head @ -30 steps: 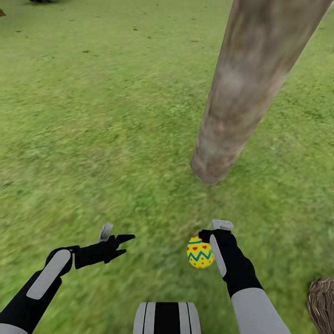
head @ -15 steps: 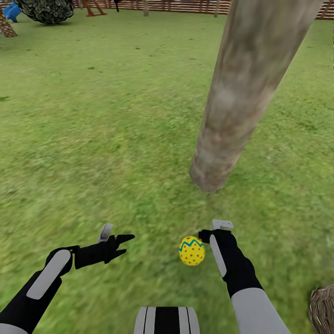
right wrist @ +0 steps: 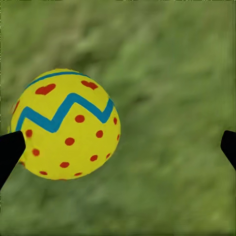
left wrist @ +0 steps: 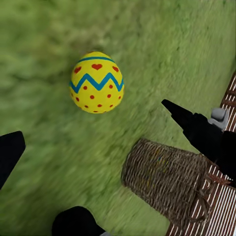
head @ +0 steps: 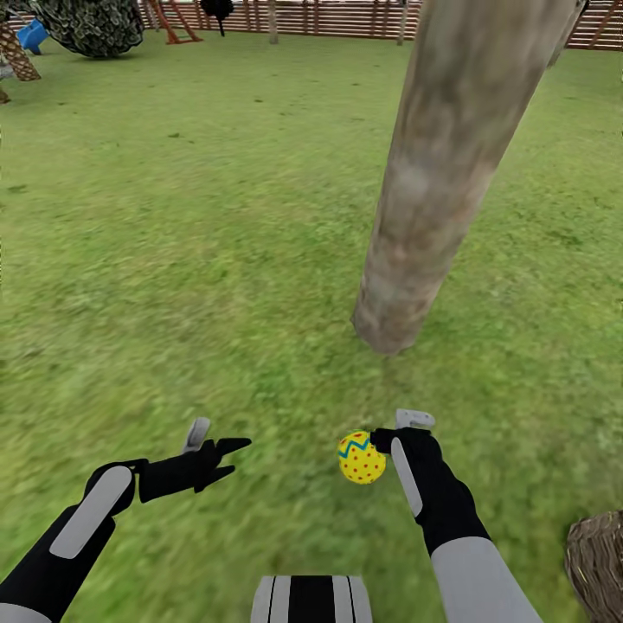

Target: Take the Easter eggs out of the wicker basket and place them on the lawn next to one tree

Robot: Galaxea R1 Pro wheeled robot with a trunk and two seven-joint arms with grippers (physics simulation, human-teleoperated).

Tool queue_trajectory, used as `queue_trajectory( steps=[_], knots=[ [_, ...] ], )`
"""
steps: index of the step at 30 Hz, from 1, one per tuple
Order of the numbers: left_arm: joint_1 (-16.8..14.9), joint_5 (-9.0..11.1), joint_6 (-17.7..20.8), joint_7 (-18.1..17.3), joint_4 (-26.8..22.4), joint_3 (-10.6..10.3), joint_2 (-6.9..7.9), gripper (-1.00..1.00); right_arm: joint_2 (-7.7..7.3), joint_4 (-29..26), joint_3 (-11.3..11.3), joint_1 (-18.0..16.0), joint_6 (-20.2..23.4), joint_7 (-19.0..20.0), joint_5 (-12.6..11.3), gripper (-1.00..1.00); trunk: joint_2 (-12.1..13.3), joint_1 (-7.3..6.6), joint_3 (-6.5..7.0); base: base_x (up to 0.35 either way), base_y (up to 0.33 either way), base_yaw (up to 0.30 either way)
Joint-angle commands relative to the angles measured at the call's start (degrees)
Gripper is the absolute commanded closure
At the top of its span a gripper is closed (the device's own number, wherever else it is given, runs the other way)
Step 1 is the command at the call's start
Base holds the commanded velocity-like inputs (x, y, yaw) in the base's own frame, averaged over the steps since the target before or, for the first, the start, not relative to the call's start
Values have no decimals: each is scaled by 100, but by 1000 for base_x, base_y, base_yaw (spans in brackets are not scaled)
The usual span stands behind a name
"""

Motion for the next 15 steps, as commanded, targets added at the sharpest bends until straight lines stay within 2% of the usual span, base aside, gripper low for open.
queue_trajectory(
  steps=[1,15],
  knots=[
    [-3,-49,5,-52,-2,-9,4,-100,4,-7,-7,-2,22,-32,-24,-100,-2,-1,6,-19,0,0],
    [-3,-40,0,-44,35,-4,2,-100,4,-14,-8,-2,25,-26,-24,-100,16,-35,423,-1,0,0]
  ],
)
